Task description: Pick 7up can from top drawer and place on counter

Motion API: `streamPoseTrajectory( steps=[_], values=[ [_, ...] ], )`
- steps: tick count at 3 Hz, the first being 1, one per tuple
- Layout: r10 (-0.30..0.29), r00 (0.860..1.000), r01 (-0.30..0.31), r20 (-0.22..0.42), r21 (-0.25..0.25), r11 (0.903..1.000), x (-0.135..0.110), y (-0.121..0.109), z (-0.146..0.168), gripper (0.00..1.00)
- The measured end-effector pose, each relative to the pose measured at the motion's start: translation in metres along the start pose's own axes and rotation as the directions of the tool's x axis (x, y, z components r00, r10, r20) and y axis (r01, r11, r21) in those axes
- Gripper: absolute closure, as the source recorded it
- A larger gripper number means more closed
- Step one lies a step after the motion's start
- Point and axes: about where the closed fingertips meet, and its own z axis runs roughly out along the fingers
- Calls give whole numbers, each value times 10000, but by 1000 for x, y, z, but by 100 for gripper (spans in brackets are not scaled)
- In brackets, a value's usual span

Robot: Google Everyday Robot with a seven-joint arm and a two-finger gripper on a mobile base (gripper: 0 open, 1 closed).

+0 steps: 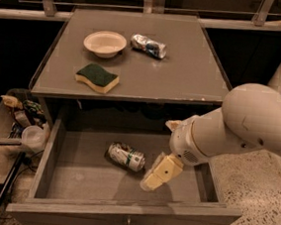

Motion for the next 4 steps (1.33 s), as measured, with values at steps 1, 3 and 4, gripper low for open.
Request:
streamPoseTrajectory(
  steps=[1, 3, 4],
  values=[
    [-83, 10000, 83, 34, 126, 9999, 2, -8, 32, 0],
    [-190, 9993, 155, 330, 1033, 9945, 18, -45, 92, 0],
    [47, 9981, -135, 617, 1427, 9897, 31, -60, 112, 0]
  ],
)
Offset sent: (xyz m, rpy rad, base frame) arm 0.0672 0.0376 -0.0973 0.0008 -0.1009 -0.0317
